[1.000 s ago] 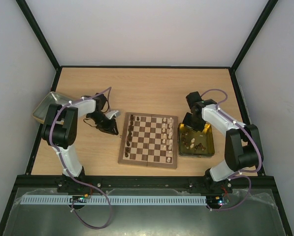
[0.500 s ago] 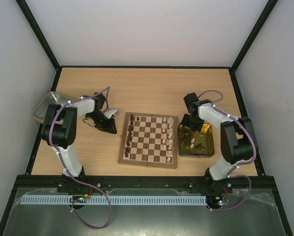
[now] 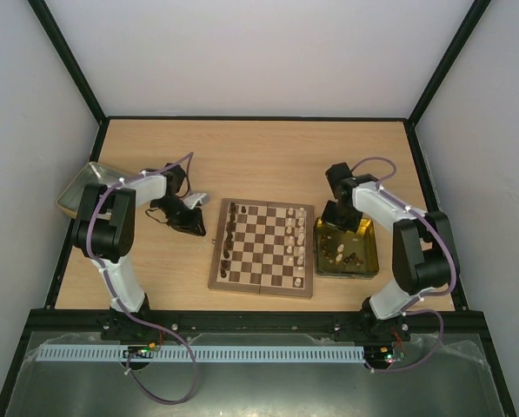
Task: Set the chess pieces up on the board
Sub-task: Pick up the chess piece from the storage box, then place the chess piece on the chessboard.
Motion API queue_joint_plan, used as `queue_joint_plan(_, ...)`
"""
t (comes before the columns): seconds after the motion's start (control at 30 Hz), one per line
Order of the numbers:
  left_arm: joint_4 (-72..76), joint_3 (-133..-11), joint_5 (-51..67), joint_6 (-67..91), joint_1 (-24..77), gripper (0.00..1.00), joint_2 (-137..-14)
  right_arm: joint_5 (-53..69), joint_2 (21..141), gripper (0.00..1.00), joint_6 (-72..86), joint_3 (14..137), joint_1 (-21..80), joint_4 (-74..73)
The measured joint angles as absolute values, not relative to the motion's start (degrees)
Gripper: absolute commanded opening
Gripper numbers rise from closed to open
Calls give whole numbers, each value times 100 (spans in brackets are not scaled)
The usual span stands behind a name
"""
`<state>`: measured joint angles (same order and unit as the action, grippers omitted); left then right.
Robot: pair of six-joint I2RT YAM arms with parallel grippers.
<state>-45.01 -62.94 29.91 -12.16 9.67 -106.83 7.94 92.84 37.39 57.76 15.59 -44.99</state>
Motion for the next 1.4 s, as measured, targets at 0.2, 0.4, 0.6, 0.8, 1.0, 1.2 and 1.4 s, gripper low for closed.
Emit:
queue_joint_plan(0.2,-4480,-6294,2976,-1214,967,20,-10683,674,8731,3,3621,6233,1747,-5116)
queue_joint_plan(0.4,-4469,-6298,2952,-1216,967,19,-10691,556,8796,2,3594,7301,2650,-5714)
queue_joint_plan(0.6,-4466,-6305,2932,-1216,967,18,-10694,633,9671,2,3509,8914,3483,-6176)
queue_joint_plan(0.8,-4462,-6307,2893,-1219,943,18,-10694,808,10702,2,3277,10009,4101,-6477)
queue_joint_plan(1.0,-4460,-6313,2867,-1219,867,18,-10694,1041,11498,2,3072,10661,4359,-6654)
queue_joint_plan(1.2,-4442,-6337,2803,-1219,832,18,-10694,1208,11987,2,2967,11037,4434,-6678)
queue_joint_plan(1.4,-4440,-6348,2779,-1219,834,18,-10694,1205,12261,2,2952,11246,4558,-6689)
